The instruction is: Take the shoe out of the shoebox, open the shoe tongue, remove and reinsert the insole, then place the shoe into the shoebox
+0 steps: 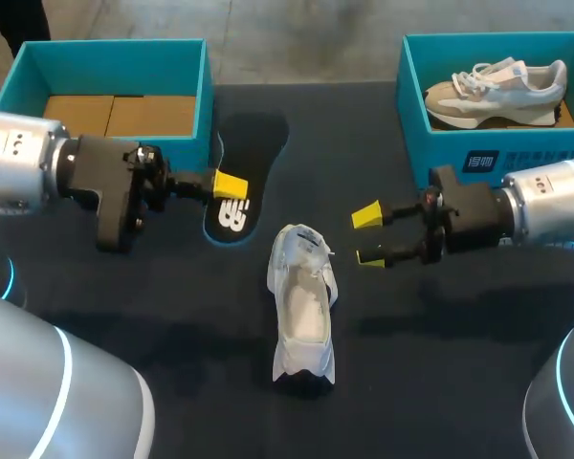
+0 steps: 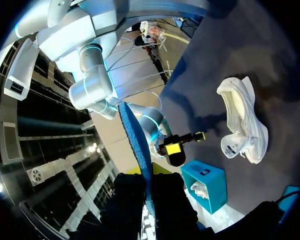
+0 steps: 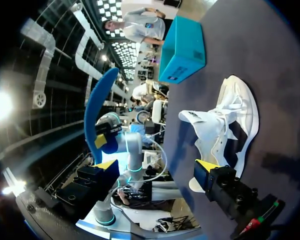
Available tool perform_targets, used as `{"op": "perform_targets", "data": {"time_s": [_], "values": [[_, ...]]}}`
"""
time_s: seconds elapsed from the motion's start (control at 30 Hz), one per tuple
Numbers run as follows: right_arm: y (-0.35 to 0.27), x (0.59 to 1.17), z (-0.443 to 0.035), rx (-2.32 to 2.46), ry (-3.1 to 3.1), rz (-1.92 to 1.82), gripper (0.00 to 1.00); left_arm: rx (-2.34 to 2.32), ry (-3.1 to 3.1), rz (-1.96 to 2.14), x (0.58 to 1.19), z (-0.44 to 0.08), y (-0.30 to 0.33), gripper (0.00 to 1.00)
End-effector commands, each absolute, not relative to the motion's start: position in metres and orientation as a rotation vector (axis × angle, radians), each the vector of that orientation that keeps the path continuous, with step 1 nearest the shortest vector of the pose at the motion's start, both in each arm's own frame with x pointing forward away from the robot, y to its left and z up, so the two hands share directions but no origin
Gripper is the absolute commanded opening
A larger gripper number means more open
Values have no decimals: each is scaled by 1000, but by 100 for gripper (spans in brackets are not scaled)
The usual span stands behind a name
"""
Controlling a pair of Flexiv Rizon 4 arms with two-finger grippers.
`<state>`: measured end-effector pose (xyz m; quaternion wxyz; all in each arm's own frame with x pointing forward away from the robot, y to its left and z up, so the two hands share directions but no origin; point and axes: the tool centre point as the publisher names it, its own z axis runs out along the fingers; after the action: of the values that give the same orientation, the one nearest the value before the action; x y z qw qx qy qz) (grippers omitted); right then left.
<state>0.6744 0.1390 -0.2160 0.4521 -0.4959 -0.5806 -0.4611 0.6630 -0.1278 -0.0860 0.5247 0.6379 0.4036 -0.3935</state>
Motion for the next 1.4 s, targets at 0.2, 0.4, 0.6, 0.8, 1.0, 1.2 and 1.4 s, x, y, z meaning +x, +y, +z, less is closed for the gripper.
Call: {"op": "perform_targets", "data": {"time_s": [0.2, 0.4, 0.6, 0.8, 1.0, 1.2, 1.4], "values": [[141, 673, -216, -1228, -1434, -1141, 100, 1528, 967, -936, 662, -85, -128, 0], [141, 673, -216, -1228, -1434, -1141, 100, 1534, 923, -910, 665, -102, -132, 0], [141, 673, -216, -1228, -1434, -1141, 100, 1524, 832, -851, 669, -118, -131, 0], [141, 673, -216, -1228, -1434, -1141, 100, 1527, 751, -799, 671, -129, -135, 0], [141, 673, -216, -1228, -1434, -1141, 100, 1530, 709, -793, 669, -133, -137, 0], [141, 673, -216, -1228, -1434, -1141, 100, 1530, 709, -793, 669, -133, -137, 0], [151, 685, -209, -1244, -1424, -1169, 100, 1530, 709, -793, 669, -133, -137, 0]]}}
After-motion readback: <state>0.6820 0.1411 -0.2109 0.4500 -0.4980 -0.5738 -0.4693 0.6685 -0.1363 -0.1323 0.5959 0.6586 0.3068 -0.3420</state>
